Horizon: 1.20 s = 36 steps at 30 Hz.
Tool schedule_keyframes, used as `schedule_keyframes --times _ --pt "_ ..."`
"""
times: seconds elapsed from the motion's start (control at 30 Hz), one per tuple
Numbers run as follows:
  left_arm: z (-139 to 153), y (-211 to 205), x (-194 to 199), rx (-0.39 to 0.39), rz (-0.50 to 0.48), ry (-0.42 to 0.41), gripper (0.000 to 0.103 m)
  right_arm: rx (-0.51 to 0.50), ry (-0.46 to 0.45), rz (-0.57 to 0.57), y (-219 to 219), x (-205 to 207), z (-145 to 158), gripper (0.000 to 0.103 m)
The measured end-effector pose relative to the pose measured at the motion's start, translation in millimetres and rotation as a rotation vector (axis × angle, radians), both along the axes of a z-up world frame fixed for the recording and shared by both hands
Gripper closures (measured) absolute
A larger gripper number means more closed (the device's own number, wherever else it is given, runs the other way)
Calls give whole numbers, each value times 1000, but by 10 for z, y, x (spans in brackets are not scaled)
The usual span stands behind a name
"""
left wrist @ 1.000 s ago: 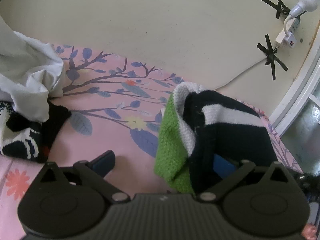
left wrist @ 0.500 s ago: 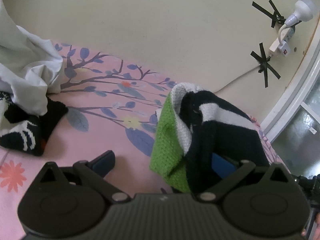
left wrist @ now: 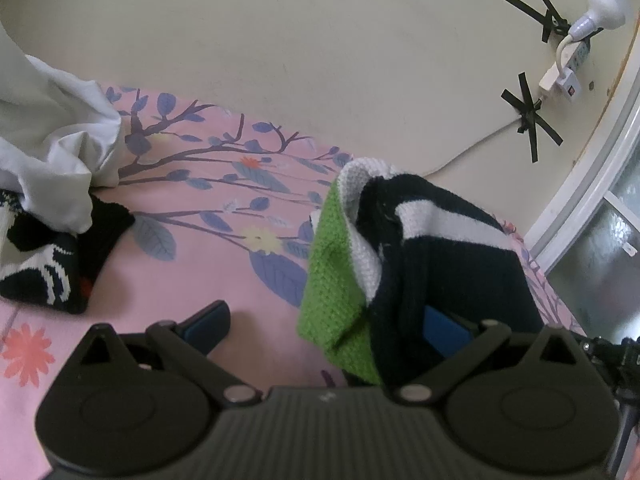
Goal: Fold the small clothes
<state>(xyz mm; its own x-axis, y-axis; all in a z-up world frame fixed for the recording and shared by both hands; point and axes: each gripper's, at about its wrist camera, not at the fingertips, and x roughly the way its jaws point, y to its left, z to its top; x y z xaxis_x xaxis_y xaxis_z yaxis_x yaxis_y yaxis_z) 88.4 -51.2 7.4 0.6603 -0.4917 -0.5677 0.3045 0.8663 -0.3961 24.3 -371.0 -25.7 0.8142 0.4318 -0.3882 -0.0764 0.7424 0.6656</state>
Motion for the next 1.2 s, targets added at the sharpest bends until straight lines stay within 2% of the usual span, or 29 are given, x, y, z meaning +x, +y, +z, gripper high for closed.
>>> schedule_keyframes --times 0.63,1.2 --pt "29 -18 -25 56 3 -20 0 8 -7 2 -12 -7 -10 19" --pt "19 -17 -13 54 -1 -10 0 7 -7 3 -14 -7 -11 19"
